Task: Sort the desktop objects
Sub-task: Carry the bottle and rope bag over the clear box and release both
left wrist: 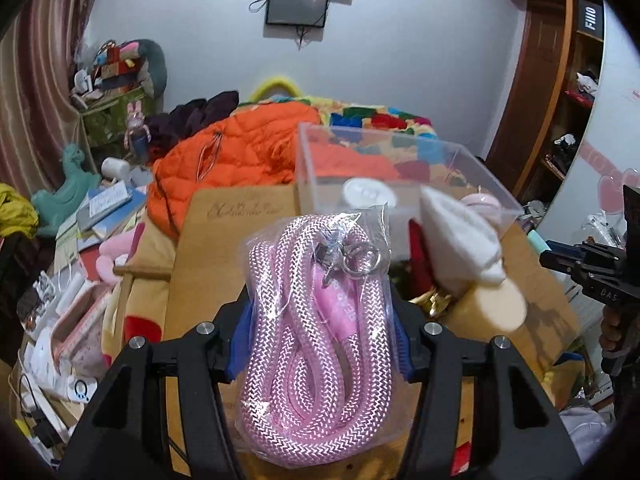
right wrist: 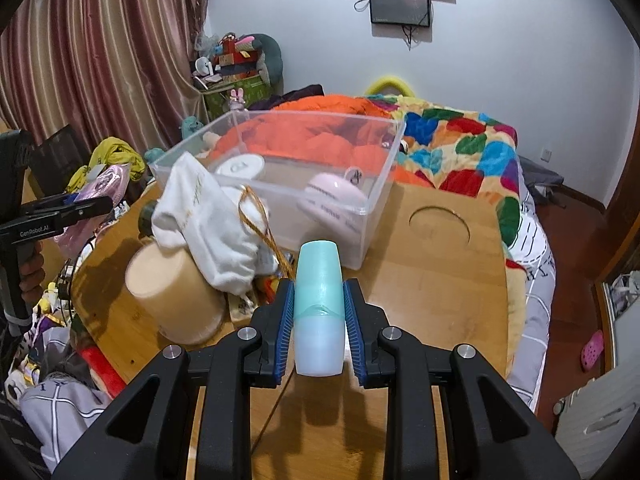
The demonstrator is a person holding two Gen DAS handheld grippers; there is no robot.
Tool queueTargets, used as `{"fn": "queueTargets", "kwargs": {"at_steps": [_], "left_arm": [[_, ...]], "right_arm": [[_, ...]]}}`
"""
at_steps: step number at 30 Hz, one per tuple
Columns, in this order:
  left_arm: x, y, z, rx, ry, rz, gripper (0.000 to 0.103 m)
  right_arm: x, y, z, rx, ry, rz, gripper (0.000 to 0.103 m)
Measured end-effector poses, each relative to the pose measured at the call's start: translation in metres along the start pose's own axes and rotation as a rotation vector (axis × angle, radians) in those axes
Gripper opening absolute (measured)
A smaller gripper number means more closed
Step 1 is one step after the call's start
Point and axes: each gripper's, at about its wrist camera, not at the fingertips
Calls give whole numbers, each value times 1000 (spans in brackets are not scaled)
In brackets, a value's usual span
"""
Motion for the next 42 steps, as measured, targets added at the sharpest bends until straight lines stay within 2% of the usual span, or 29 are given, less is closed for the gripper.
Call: {"fn": "queueTargets", "kwargs": {"at_steps": [11, 15, 23, 42], "left_arm": [[37, 3, -5, -39, -32, -6, 56], [53, 5, -10, -25, -4, -32, 56], [80, 14, -15, -46, 23, -49, 56], [109, 82, -31, -126, 93, 8, 56]], "right_arm": [[24, -16, -2, -3, -23, -72, 22], [37, -14, -4, 16, -21, -90, 22], [59, -1, -8, 36, -6, -100, 22], [98, 56, 14, 90, -39, -43, 22]]}}
Point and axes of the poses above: each gripper's, at about its wrist camera, not at the fingertips, and y roughly the way its jaws point, z to its left, x to its top, and after that the axes turned 6 degrees about -x, right-handed
